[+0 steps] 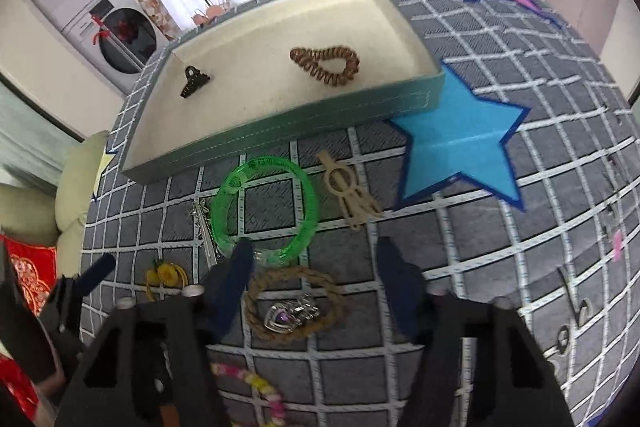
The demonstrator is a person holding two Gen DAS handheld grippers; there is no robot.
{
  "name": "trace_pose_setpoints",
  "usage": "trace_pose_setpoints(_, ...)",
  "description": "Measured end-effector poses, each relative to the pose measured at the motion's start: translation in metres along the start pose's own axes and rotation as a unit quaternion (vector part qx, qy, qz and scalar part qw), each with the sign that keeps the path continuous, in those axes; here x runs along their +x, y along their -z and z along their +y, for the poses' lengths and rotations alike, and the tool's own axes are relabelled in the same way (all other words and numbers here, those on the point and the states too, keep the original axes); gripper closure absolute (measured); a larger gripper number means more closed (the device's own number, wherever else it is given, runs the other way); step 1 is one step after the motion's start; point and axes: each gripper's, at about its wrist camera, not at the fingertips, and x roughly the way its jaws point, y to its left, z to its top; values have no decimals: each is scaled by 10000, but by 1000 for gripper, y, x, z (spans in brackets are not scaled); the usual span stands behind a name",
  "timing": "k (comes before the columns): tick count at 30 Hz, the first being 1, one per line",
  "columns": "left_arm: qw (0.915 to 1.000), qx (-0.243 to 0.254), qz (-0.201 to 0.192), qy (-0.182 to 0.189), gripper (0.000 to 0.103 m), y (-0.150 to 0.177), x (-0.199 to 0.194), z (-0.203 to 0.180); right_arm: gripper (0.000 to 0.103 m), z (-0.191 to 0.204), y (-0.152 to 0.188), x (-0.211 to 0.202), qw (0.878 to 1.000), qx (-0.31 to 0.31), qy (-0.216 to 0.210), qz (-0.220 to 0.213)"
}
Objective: Organize jewelry
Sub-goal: 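Grasp the yellow flower hair tie with the left tool while the right tool grasps the green bangle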
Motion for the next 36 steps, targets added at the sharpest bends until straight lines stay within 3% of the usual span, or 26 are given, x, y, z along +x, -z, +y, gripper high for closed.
trace_pose_setpoints(5,10000,44,17,-10,1,1,2,-3,57,10,-2,3,10000,-10,10,-59)
trace_pose_setpoints(9,9999,103,-31,45,9,1,-1,-7,61,15,-2,5,10000,-16,-49,-27)
trace_pose_setpoints(11,9999,156,-63,7,11,1,-2,-9,61,10,-4,7,9991,229,-344,61)
trace_pose_setpoints(13,9998,170,-80,98,20,1,-3,-10,61,4,-6,9,9980,455,-427,53)
trace_pose_setpoints(17,9997,183,-89,101,20,1,-3,-12,62,13,-11,13,9997,222,-133,43)
trace_pose_setpoints(20,9996,148,-89,240,31,1,-4,-11,73,23,-10,15,9997,-60,238,52)
trace_pose_setpoints(21,9995,155,-99,264,38,1,-4,-12,84,25,-10,16,9995,-113,291,62)
trace_pose_setpoints(23,9992,211,-127,317,55,1,-6,-14,95,26,-9,17,9992,-190,346,84)
trace_pose_setpoints(25,9988,298,-141,356,72,1,-7,-18,96,26,-8,15,9992,-226,338,28)
trace_pose_setpoints(28,9987,314,-151,386,73,1,-7,-18,96,23,-5,9,9997,-187,156,-80)
trace_pose_setpoints(36,9957,-209,-208,879,73,-3,-23,6,96,16,-8,-22,9987,-226,-131,-429)
